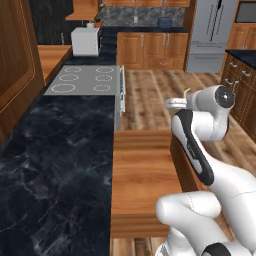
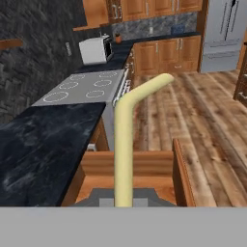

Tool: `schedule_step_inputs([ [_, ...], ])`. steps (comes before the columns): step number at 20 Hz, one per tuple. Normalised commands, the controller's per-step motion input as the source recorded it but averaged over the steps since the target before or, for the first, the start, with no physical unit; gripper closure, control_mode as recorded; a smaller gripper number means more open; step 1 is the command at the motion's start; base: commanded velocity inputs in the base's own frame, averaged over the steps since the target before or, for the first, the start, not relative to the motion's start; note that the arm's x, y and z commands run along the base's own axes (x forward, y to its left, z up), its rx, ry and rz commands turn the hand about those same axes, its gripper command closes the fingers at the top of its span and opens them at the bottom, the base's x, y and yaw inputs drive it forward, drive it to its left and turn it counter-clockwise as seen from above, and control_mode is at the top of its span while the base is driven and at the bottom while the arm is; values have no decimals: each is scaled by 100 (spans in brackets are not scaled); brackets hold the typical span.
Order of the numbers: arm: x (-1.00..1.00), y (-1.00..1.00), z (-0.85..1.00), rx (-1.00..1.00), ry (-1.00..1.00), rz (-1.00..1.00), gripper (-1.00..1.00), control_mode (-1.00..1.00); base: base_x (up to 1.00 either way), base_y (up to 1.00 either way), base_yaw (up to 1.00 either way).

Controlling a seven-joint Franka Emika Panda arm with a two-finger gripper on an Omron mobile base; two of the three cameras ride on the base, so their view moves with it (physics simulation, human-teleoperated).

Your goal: Take a straw from the drawer in front and place it inside the glass cup on the dining counter.

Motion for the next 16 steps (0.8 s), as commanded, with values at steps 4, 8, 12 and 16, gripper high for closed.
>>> schedule_step_inputs([
  [4,-14,0,0,0,-2,1,100,-100,0,0,0],
  [8,-20,0,3,0,-3,0,100,-100,0,0,0],
  [12,-18,0,7,0,-2,0,100,-100,0,0,0],
  [16,-14,0,0,0,0,0,100,-100,0,0,0],
])
